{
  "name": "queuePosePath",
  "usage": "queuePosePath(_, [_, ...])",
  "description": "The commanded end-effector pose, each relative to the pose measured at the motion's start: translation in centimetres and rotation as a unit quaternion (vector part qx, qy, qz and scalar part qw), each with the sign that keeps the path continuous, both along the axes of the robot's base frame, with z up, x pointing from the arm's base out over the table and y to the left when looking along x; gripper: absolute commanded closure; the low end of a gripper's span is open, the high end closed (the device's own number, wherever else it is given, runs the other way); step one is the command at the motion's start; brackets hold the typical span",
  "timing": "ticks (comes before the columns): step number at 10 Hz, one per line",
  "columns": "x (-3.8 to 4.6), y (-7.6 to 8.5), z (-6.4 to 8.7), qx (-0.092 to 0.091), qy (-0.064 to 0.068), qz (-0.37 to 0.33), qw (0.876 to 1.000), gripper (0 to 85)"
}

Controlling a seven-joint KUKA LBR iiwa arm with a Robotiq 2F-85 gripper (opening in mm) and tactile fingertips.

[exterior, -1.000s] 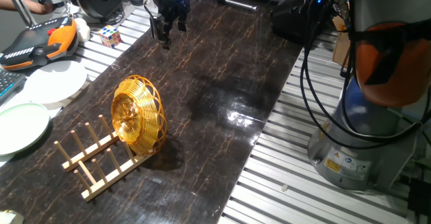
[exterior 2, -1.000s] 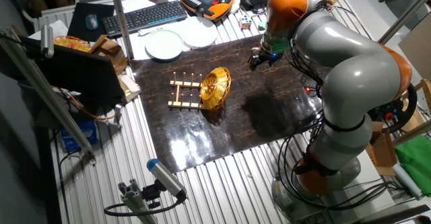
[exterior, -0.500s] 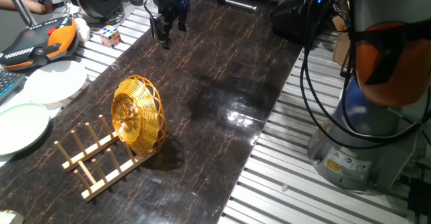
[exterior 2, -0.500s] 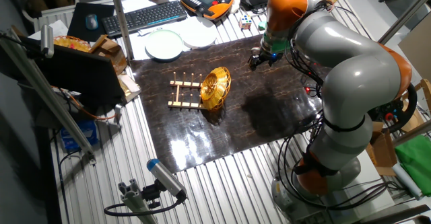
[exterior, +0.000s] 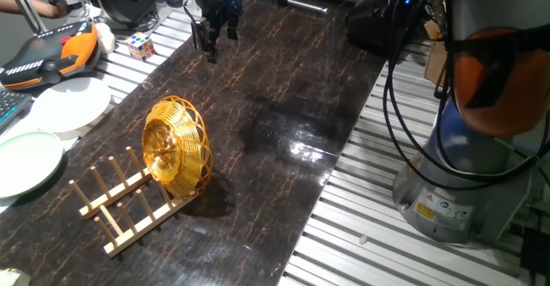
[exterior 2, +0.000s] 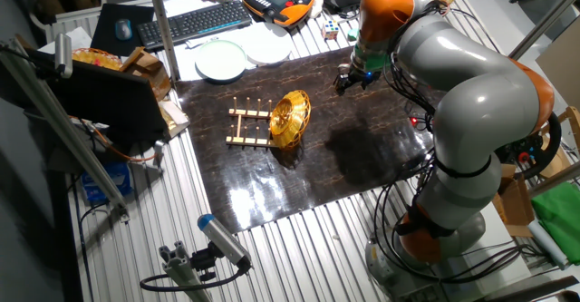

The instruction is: Take the dish off the dish rack

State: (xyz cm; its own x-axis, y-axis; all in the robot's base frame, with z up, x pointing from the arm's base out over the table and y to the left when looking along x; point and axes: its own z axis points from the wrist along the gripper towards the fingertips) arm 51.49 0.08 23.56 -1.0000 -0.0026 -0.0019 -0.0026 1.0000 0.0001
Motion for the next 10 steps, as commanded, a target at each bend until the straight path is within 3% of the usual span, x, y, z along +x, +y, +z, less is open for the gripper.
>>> queuePosePath(1, [0.00, 0.00, 0.03, -0.055, 0.096, 0.045, 0.993, 84.3])
queuePosePath(10, [-0.01, 0.00, 0.02, -0.055, 0.093, 0.049, 0.993, 84.3])
